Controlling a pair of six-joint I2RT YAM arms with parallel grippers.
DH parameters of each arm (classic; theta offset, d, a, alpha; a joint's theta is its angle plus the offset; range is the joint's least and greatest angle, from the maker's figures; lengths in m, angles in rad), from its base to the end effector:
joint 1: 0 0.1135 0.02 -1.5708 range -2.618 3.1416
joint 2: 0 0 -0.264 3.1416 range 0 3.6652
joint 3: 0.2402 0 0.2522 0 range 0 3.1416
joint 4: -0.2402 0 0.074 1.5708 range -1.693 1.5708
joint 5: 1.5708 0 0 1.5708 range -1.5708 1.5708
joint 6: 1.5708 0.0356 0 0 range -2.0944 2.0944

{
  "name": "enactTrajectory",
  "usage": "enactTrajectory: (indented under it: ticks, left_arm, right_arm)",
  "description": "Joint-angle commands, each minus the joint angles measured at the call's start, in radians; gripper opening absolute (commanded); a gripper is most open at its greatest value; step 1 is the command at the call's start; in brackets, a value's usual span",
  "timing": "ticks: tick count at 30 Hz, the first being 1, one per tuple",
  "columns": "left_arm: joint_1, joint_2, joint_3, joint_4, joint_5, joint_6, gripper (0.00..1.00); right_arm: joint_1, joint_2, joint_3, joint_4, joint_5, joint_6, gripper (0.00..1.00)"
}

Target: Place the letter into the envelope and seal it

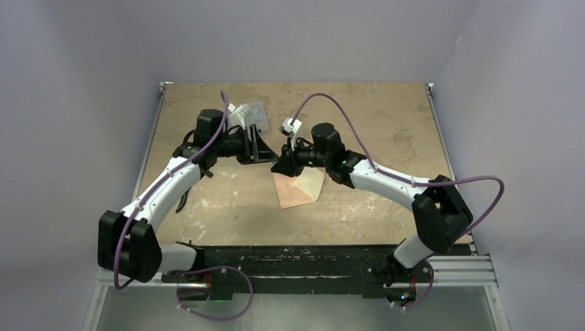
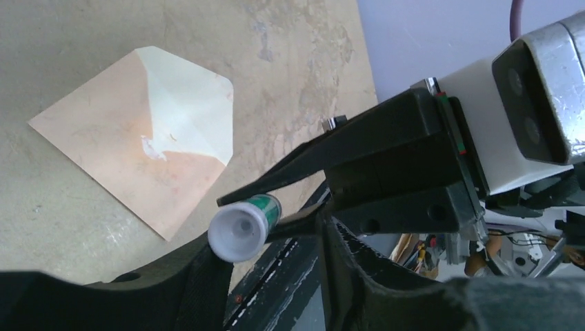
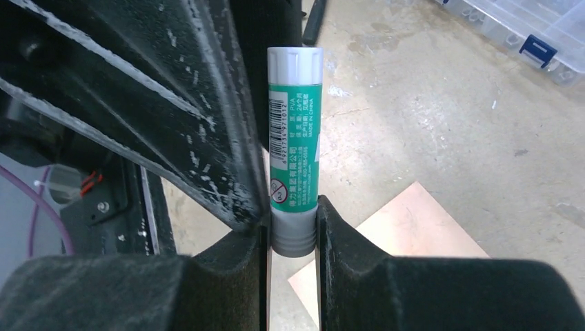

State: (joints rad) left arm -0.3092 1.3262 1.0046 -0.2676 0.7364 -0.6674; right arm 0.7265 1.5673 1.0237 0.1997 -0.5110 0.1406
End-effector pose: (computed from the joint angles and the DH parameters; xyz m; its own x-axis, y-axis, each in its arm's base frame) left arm 0.2698 -0.1113 0.2934 -0.8845 -0.1988 -0.4220 0.2672 0.5255 -0.8077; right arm 0.2565 0.2513 0.2667 -0.3790 -0.1732 -0.9090 -0.8791 0.3742 0.2952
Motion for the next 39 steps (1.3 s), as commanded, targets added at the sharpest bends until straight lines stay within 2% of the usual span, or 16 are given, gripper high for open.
enactTrajectory:
  ticks: [1,4,9,13,16,20,24,28,30,35,39]
  left_arm:
    - [0.008,-0.089,-0.029,-0.005,0.142,0.036,0.41]
    - [0.009,-0.088,-0.040,0.013,0.157,0.014,0.36]
    - [0.009,-0.056,-0.052,0.040,0.178,-0.022,0.36]
    - [0.008,-0.039,-0.052,0.017,0.168,-0.007,0.37]
    - [0.009,-0.028,-0.034,-0.047,0.132,0.048,0.46]
    - [0.009,-0.025,-0.033,-0.056,0.103,0.046,0.58]
    - [0.016,-0.019,-0.047,-0.012,0.097,-0.017,0.59]
    - [0.016,-0.019,-0.079,0.108,0.141,-0.122,0.56]
    - [0.016,-0.013,-0.085,0.111,0.142,-0.136,0.54]
    - [0.016,-0.006,-0.089,0.108,0.159,-0.149,0.39]
    - [0.022,-0.007,-0.083,0.080,0.159,-0.129,0.34]
  right_arm:
    - [-0.001,-0.042,0.051,-0.118,0.054,-0.181,0.00]
    - [-0.001,-0.046,0.050,-0.130,0.046,-0.213,0.00]
    - [-0.001,-0.048,0.063,-0.135,-0.047,-0.265,0.00]
    - [-0.001,-0.035,0.073,-0.157,-0.063,-0.273,0.00]
    - [-0.001,-0.044,0.070,-0.156,-0.042,-0.265,0.00]
    - [-0.001,-0.060,0.061,-0.132,-0.018,-0.247,0.00]
    - [-0.002,-0.076,0.039,-0.107,-0.057,-0.252,0.00]
    - [-0.001,-0.070,0.034,-0.109,-0.075,-0.272,0.00]
    - [-0.001,-0.072,0.031,-0.108,-0.099,-0.278,0.00]
    - [-0.001,-0.068,0.036,-0.122,-0.105,-0.290,0.00]
    - [-0.001,-0.064,0.035,-0.144,-0.107,-0.308,0.00]
